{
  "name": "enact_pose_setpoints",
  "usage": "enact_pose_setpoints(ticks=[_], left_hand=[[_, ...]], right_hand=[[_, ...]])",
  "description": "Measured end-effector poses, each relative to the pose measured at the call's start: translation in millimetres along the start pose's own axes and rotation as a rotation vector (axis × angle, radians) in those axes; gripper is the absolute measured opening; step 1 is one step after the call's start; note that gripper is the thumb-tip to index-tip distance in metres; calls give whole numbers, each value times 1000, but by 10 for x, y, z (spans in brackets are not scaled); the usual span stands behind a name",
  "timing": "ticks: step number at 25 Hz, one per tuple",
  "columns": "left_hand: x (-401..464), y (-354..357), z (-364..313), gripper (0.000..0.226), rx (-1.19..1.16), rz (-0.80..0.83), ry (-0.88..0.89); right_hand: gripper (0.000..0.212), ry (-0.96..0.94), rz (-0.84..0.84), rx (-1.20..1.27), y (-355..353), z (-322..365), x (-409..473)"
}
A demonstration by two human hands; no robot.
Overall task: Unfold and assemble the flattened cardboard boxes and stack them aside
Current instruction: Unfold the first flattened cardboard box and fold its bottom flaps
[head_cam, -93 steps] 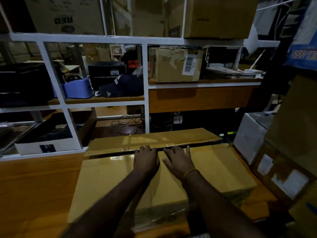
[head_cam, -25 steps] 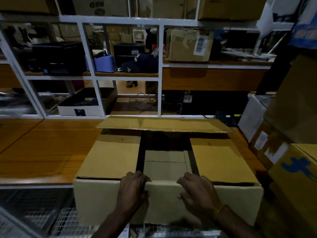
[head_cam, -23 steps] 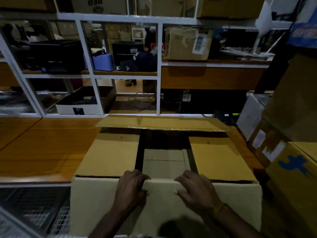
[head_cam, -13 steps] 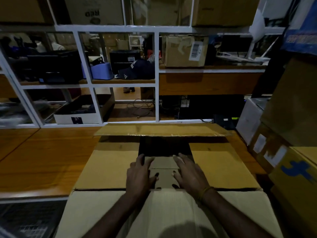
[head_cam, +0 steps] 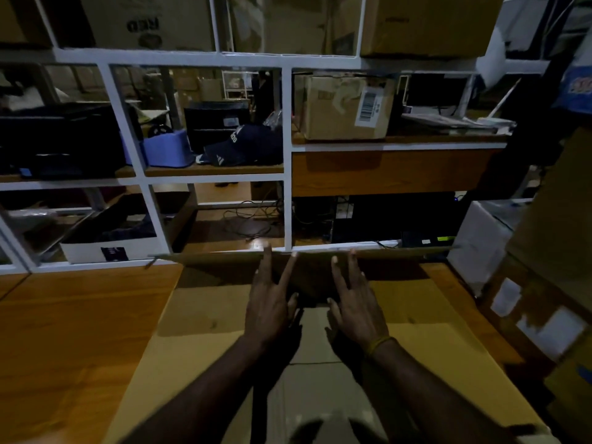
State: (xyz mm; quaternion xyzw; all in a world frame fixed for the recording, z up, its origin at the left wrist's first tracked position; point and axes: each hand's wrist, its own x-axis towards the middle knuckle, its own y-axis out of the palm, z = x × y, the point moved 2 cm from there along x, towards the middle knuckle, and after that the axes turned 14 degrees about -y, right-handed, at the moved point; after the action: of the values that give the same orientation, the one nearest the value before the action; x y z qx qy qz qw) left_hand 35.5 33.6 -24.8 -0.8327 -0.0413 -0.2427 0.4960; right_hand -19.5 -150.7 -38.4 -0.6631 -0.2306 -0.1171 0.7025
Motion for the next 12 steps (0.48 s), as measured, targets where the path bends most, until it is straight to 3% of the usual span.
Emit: enact_pose_setpoints(ticks=[3,7,12], left_hand=[[328,149,108,100,125,-53,142],[821,301,150,98,173,-31,118],[1145,609,263,94,330,126,54]], right_hand=[[98,-17,-4,-122,129,-108,367],[97,11,22,-160,229,-238,868],[95,54,258,-160,561,-464,1110]])
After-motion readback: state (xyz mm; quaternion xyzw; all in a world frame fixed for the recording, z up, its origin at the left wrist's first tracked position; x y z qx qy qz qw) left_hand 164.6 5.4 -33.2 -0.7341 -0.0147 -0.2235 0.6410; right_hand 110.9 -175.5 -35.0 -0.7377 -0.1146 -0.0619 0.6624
